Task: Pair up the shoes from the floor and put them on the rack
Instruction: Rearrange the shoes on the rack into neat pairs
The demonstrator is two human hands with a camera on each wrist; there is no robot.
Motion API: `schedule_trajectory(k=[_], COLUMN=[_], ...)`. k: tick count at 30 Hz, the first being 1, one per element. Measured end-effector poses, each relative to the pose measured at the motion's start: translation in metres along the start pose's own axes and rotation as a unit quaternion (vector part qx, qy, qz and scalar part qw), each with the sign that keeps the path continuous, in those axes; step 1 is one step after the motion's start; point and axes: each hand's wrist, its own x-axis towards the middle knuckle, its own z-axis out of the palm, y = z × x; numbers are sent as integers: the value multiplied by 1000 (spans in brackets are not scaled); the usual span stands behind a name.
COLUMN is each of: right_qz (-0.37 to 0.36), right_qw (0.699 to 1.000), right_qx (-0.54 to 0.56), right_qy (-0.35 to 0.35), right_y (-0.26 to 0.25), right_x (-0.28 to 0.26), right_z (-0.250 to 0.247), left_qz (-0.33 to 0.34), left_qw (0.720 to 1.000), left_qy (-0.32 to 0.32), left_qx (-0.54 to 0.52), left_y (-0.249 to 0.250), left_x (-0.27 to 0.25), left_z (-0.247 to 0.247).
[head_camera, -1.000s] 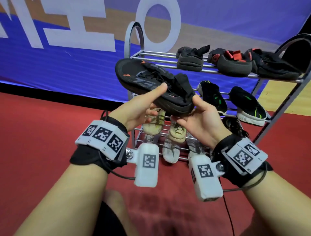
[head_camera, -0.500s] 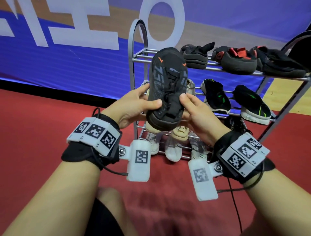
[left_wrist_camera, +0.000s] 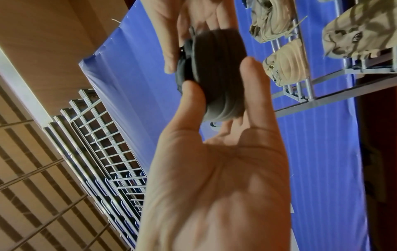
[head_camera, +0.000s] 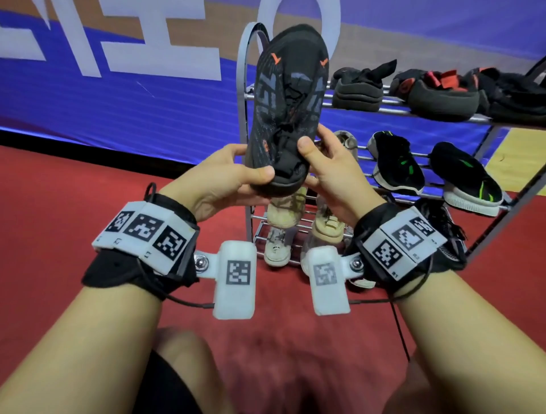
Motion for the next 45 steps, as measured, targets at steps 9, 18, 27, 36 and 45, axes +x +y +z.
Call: schedule_trajectory(k=[9, 18, 27, 36, 45], right_qz=[-33, -71, -112, -169, -152], right_qw=[982, 962, 945, 910, 905], right_qx=[-141, -160, -212, -289, -305], right_qy=[123, 209, 223, 246, 255], right_y=[-16, -22, -13, -11, 6], right_x=[24, 39, 47, 83, 108], right_z=[-33, -77, -99, -93, -100], left_qz=[83, 91, 120, 112, 238], left_qw=[993, 981, 973, 988, 921], left_qy=[8, 48, 88, 108, 176], left_qx=[-81, -162, -178, -21, 252], left_y=[16, 60, 48, 39, 34], left_x=[28, 105, 149, 177, 188], left_z=[-3, 43, 54, 38, 25])
